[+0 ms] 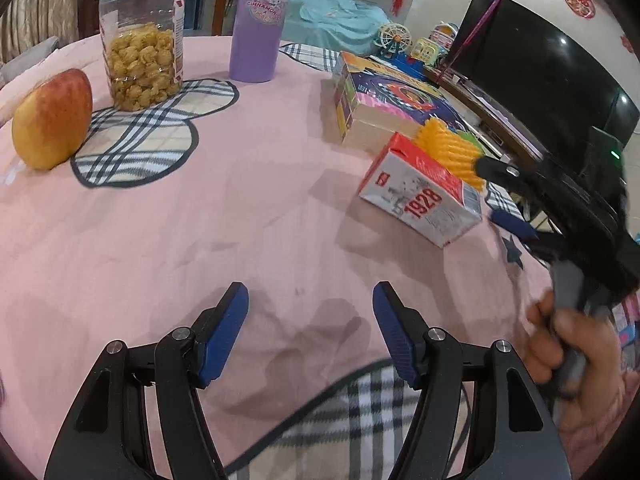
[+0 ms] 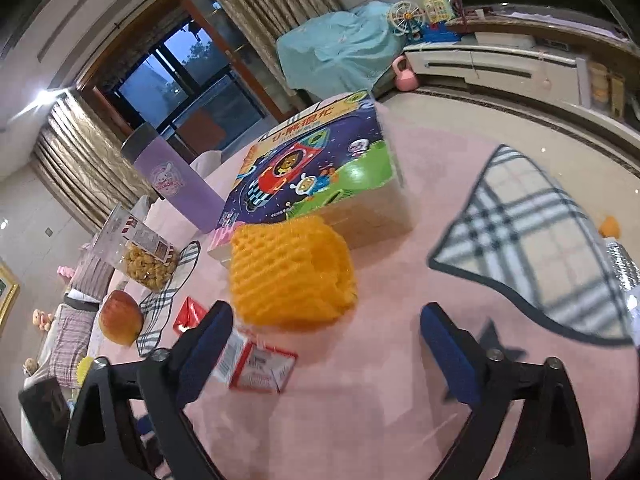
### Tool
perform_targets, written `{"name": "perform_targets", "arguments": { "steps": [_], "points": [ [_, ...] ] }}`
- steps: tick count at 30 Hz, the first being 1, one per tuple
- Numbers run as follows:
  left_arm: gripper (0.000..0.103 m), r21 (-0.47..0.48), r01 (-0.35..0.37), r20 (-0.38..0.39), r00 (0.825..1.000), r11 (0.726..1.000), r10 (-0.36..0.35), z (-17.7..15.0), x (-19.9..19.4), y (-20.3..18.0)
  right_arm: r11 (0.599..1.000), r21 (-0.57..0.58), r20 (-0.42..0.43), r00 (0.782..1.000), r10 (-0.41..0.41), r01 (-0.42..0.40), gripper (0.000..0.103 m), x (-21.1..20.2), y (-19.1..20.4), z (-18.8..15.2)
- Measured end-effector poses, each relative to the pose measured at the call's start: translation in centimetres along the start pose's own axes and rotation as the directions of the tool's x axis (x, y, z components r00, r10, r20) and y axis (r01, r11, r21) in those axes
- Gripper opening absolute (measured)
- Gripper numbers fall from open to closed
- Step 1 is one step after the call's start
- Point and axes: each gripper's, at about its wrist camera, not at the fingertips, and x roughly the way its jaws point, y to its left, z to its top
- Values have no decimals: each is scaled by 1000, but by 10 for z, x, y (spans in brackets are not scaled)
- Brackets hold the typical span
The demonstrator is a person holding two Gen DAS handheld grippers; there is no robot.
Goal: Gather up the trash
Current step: 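Move both open tools back toward the milk carton and orange foam net, then grasp the white-and-red milk carton with the left tool while the right tool grasps the orange foam net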
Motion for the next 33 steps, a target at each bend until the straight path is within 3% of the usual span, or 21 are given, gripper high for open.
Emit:
{"name": "perform_targets", "arguments": {
  "steps": [2, 4, 5, 8, 11, 17, 21, 24, 26, 28, 30, 33],
  "points": [
    [66, 1, 3, 0, 1000, 1000, -3, -4, -4, 1, 1000, -9, -9, 1000, -5, 5, 82, 9, 2, 3],
    [66, -2, 8, 0, 1000, 1000, -8, -7, -7, 2, 1000, -14, -24, 1000, 3, -3, 66, 15, 3, 3],
    [66, -3, 11, 0, 1000, 1000, -11, -10, -10, 2, 1000, -15, -44, 999, 23, -23, 51, 19, 4, 0],
    [66, -14, 24, 0, 1000, 1000, -24, -13, -14, 4, 998, -44, -57, 998, 36, -38, 38, 16, 14, -11],
    [66, -21, 39, -5, 999, 999, -39, -16, -19, 5, 997, -33, -86, 994, 70, -73, 27, 9, 22, -26],
    [66, -22, 54, 0, 999, 998, -54, -27, -37, 10, 988, -13, -132, 980, 151, -154, 17, -14, 42, -65],
    [67, -29, 63, -8, 998, 998, -63, -36, -44, 14, 986, -9, -136, 977, 163, -166, 9, -35, 46, -85],
    [69, -21, 74, -13, 997, 997, -74, -40, -44, 8, 986, 10, -121, 979, 164, -163, 12, -50, 42, -94],
    [72, -7, 79, -15, 997, 997, -79, -41, -43, 1, 994, -22, -77, 991, 108, -110, 15, -60, 42, -94],
    [75, 10, 86, -16, 996, 996, -86, -41, -42, -8, 996, -8, -63, 994, 88, -89, 21, -64, 34, -89],
    [79, 37, 89, -12, 996, 995, -89, -37, -37, -21, 997, 20, -52, 996, 75, -74, 35, -64, 27, -82],
    [82, 68, 88, -10, 996, 994, -87, -28, -25, -41, 999, 3, -27, 999, 36, -36, 42, -66, 21, -72]
  ]
}}
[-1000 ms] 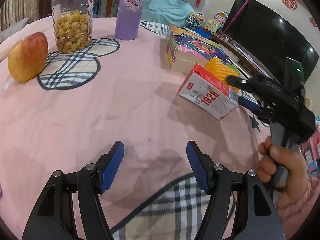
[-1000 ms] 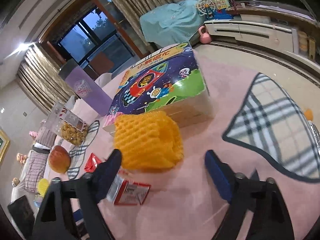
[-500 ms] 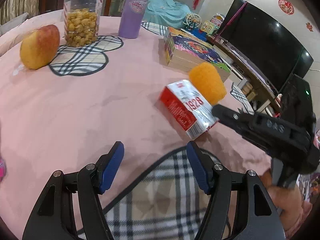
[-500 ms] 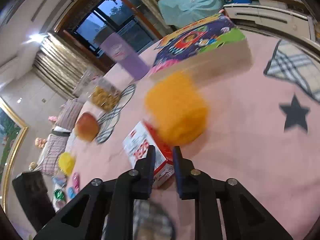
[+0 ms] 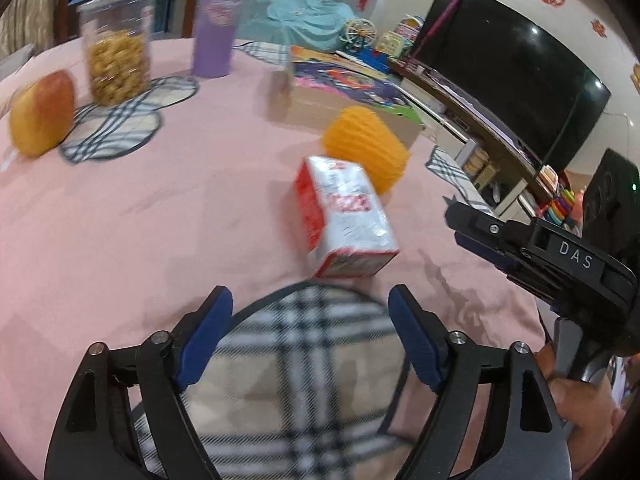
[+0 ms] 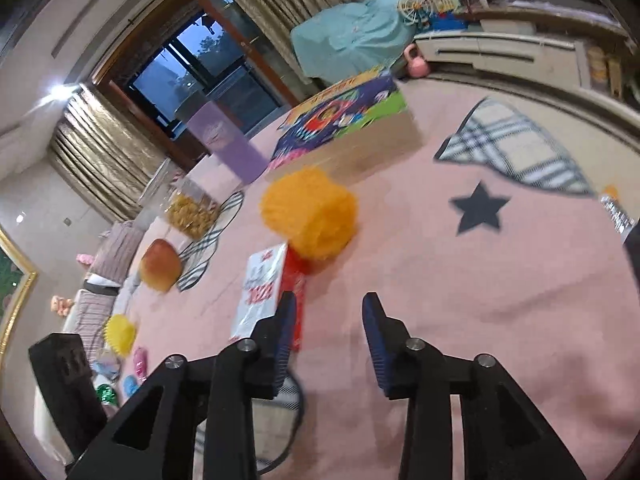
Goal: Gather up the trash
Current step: 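Grasp the white-and-red milk carton with the left tool while the right tool grasps the orange foam net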
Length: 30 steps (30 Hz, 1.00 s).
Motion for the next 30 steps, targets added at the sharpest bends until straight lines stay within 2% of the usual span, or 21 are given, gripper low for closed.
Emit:
{"name": "perform_targets", "arguments": {
  "steps": [4, 7, 8, 9, 11, 14, 16, 18, 19, 23, 26, 30],
  "points": [
    [83, 44, -35, -7, 999, 998, 36, 14, 20, -19, 1000, 3, 9, 999, -31, 31, 46, 4, -9, 10],
    [82, 73, -82, 16, 997, 994, 81, 21, 31, -24, 999, 16, 13, 999, -40, 40, 50, 4, -17, 12],
    [69, 87, -95, 27, 995, 992, 92, 22, 33, -24, 999, 20, 13, 999, -43, 43, 51, 4, -20, 13],
    [50, 98, -88, 29, 996, 991, 86, 22, 35, -22, 999, 23, 12, 999, -45, 44, 51, 5, -21, 13],
    [49, 96, -58, 12, 998, 994, 57, 21, 36, -14, 999, 24, 9, 999, -42, 42, 51, 7, -23, 12],
    [49, 96, -53, 23, 998, 994, 51, 20, 25, -6, 999, 6, 0, 999, -35, 35, 53, 13, -19, 11],
    [49, 78, -33, 22, 999, 996, 31, 18, 13, 6, 999, -13, -9, 999, -32, 31, 60, 19, -14, 11],
    [48, 67, -18, 18, 1000, 998, 17, 15, 3, 18, 999, -34, -11, 1000, -25, 25, 71, 24, -8, 12],
    [49, 65, -16, 17, 1000, 998, 15, 13, 0, 22, 998, -56, -10, 1000, -25, 24, 73, 27, -2, 13],
    [49, 20, -45, 25, 999, 999, 44, 9, -8, 47, 990, -138, -10, 999, -40, 38, 73, 37, 15, 17],
    [53, -9, -34, 27, 999, 999, 34, 2, -5, 54, 977, -204, -5, 998, -63, 61, 78, 49, 28, 24],
    [52, 40, -99, 27, 995, 994, 98, 0, -1, 43, 969, -230, -18, 995, -96, 89, 78, 69, 33, 34]
  ]
}}
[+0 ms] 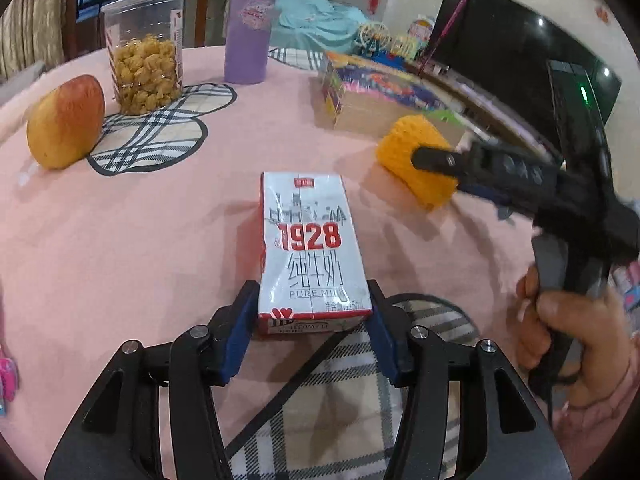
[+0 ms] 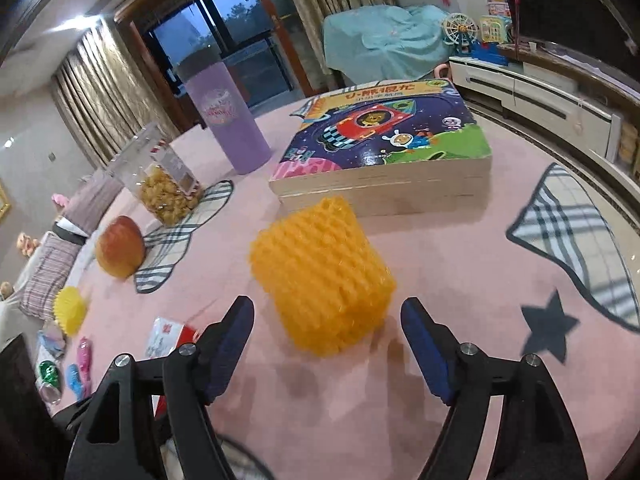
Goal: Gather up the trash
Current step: 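Grasp the white-and-red milk carton with the left tool while the right tool grasps the orange foam net, then carry the milk carton and orange foam net over the black bin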
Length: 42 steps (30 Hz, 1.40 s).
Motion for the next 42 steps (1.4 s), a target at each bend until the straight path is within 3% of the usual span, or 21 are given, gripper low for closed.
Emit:
{"name": "perform_targets", "arguments": {
  "steps": [4, 6, 9, 22, 34, 42],
  "points": [
    [53, 9, -10, 3, 1000, 1000, 10, -1, -1, -1, 1000, 1, -3, 1000, -21, 21, 75, 13, -1, 0],
    [53, -2, -3, 6, 1000, 1000, 3, -1, -2, 0, 1000, 0, -7, 1000, -17, 17, 52, 14, 0, -5],
    [51, -1, -6, 8, 1000, 1000, 6, -1, 0, 1, 1000, 7, 2, 1000, -11, 11, 43, 1, 2, -12],
    [49, 28, 31, 43, 999, 999, -33, -13, -21, -16, 991, 132, 39, 999, 29, -34, 42, -84, -16, -77],
    [49, 153, 169, 4, 985, 974, -172, -41, -43, -91, 973, 233, 91, 996, -22, 0, 42, -139, -46, -114],
    [49, 210, 188, 4, 981, 959, -193, -49, -54, -120, 965, 262, 116, 992, -54, 21, 42, -165, -59, -130]
  ]
}}
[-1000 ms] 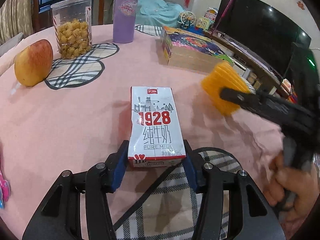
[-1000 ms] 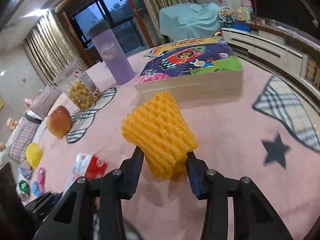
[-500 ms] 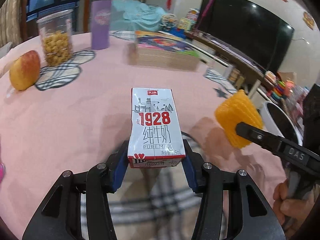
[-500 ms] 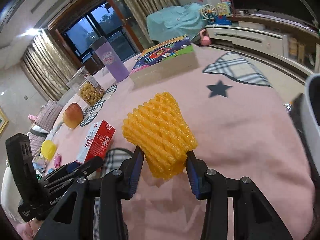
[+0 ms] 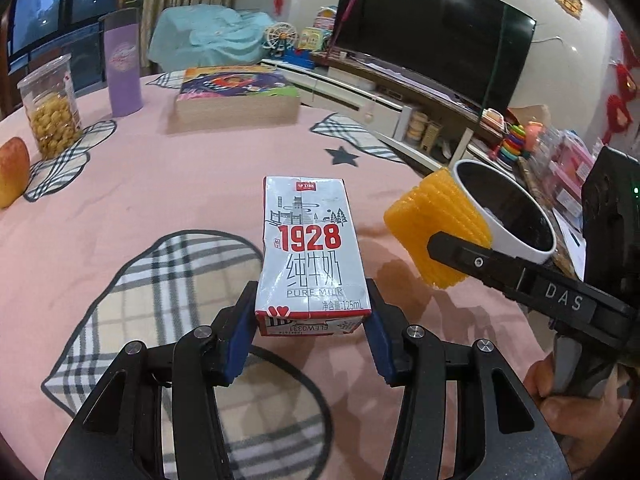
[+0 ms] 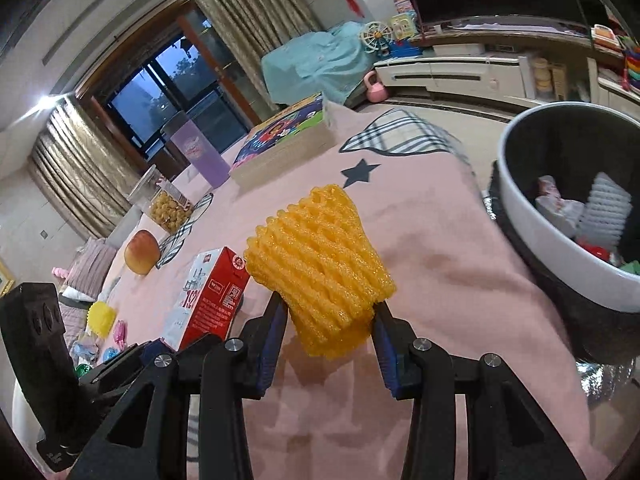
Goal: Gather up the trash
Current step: 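Carry the milk carton and orange foam net over the black bin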
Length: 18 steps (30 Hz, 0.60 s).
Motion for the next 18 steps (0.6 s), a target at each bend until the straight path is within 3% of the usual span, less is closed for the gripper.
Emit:
{"name": "perform_targets", "arguments": {
  "steps": [18],
  "points": [
    [49, 65, 53, -4, 999, 996, -53, -2, -4, -47, 998, 48, 58, 998, -35, 32, 42, -41, -27, -11]
  ]
}}
